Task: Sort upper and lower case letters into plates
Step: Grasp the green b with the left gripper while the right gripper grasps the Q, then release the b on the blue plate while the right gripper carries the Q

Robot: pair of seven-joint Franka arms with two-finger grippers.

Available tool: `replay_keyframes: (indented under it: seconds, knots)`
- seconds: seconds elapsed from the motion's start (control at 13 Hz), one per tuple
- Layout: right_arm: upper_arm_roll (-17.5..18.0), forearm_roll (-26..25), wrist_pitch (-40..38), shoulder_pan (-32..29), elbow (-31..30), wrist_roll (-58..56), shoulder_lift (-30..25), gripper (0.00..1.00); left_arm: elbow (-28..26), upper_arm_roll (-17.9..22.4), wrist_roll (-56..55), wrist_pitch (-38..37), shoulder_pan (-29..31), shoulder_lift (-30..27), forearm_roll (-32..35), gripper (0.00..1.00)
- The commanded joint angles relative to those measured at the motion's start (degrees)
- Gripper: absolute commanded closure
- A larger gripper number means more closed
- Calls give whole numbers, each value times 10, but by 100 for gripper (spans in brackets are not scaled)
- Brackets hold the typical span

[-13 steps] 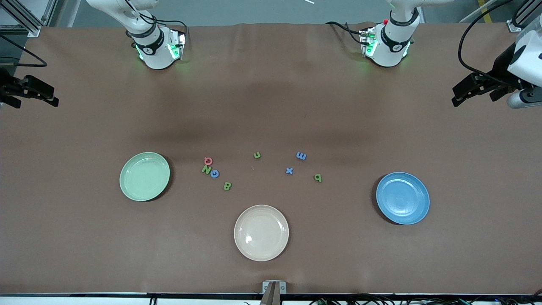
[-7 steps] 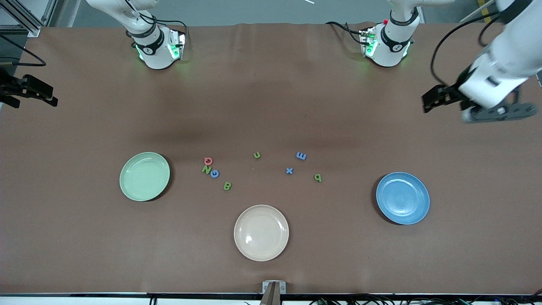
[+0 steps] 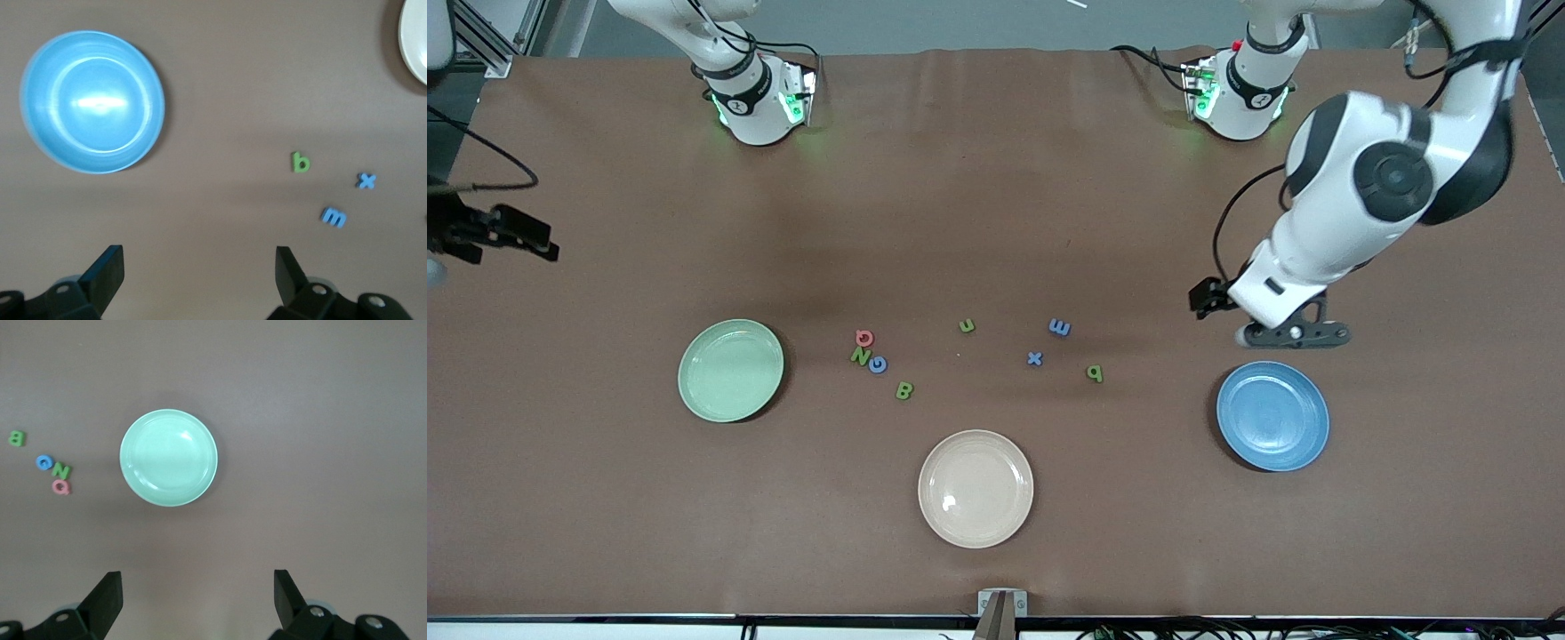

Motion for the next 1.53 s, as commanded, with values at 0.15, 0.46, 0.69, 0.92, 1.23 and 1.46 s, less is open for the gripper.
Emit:
replay_keyframes:
  seconds: [0.15,0.46,0.69,0.92,1.23,1.46]
  knots:
    - [3,18,44,-1,8,10,72,0,7,-1,-110,145,-66,112,0,2]
    - [5,87,102,62,-15,133,103,0,31,4,-124,206,-99,200,5,24]
    - [5,88,188,152,-63,254,128,0,82,5,-159,206,-117,260,60,33]
    - [5,87,283,224,-114,256,168,0,112,6,-196,206,-128,295,95,43]
    - [4,81,468,302,-221,326,203,0,116,16,-196,206,-140,313,96,51]
    - [3,81,517,326,-240,346,230,0,115,26,-196,202,-143,314,98,51]
